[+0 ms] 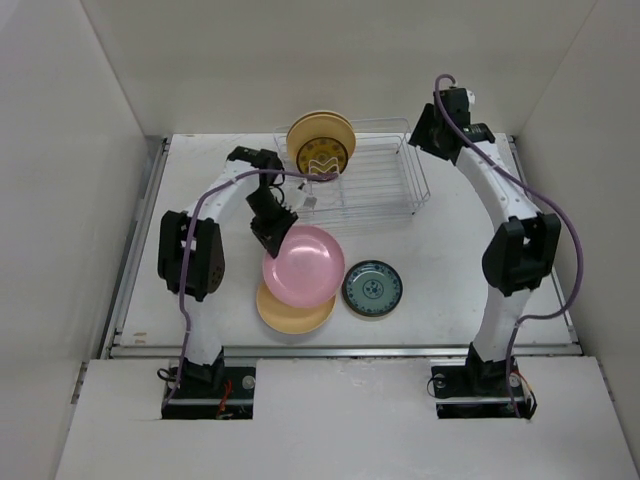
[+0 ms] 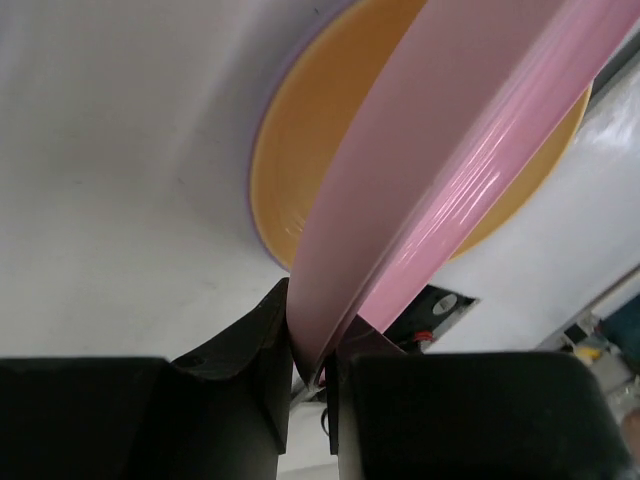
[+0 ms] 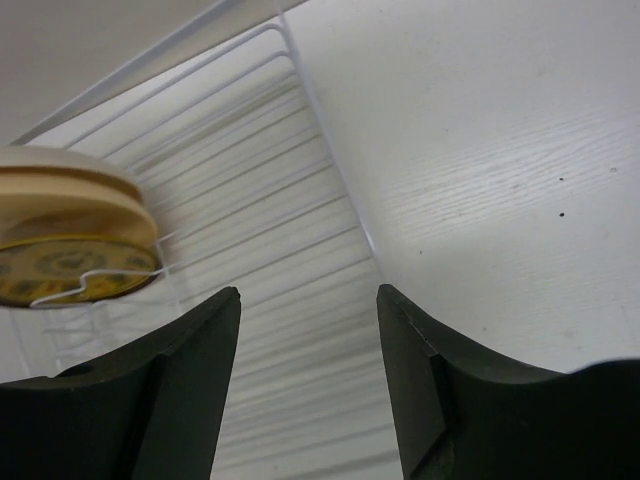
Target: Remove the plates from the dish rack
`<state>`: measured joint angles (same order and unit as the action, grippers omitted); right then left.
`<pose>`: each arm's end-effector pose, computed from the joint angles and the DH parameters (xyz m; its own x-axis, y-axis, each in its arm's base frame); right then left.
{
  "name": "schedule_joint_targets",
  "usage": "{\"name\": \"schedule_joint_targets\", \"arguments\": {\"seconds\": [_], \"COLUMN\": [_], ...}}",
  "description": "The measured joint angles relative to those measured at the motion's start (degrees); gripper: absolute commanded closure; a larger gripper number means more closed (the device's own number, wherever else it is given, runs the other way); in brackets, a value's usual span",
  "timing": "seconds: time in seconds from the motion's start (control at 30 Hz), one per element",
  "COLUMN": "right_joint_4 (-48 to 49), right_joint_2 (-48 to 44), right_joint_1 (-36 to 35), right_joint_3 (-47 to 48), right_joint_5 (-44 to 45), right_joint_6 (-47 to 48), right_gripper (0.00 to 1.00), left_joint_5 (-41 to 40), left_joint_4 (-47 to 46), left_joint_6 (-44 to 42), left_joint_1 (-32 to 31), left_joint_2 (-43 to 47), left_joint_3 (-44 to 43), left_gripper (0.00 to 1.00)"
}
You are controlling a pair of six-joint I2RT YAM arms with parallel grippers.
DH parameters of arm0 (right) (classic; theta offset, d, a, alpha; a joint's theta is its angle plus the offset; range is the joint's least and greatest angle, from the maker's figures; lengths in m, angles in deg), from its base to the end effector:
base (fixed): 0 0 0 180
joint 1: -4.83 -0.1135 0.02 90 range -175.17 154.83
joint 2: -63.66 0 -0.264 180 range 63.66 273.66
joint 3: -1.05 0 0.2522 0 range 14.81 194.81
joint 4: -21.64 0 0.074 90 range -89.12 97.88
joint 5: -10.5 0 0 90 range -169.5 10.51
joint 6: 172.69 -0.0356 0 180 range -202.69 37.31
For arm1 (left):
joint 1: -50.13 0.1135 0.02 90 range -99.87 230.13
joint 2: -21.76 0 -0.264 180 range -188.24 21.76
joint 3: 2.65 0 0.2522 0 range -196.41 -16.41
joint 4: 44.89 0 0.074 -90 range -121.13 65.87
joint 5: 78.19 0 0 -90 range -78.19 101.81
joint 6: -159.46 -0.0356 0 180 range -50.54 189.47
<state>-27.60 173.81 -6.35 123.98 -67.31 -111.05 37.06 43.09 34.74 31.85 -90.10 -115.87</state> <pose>0.4374 0.0788 0.3525 -0.5239 0.3697 -0.7673 0.2568 0.9275 0.2716 0.3529 -0.1326 0.2585 -0.6039 0.7420 -0.2910 0.7927 0.5211 -0.3164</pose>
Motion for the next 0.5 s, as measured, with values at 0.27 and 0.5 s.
{"name": "schedule_joint_targets", "arguments": {"seconds": [0.27, 0.5], "right_joint_4": [0.0, 0.8], "right_joint_2": [10.9, 16.1], "right_joint_1": [2.6, 2.9], "right_joint_3": [3.7, 5.0], "right_joint_5": [0.5, -2.3], "right_joint_6": [0.3, 0.8], "right_gripper": [0.37, 0.39], "left_joint_5": [-1.7, -4.9], "left_joint_4": [0.6, 0.5], "left_joint_6": [-4.6, -6.4], "left_joint_1": [-2.9, -5.4], "left_joint_2": [-0.5, -2.5], "left_joint_3": [8.0, 8.9], "left_gripper": [1.00, 0.54]}}
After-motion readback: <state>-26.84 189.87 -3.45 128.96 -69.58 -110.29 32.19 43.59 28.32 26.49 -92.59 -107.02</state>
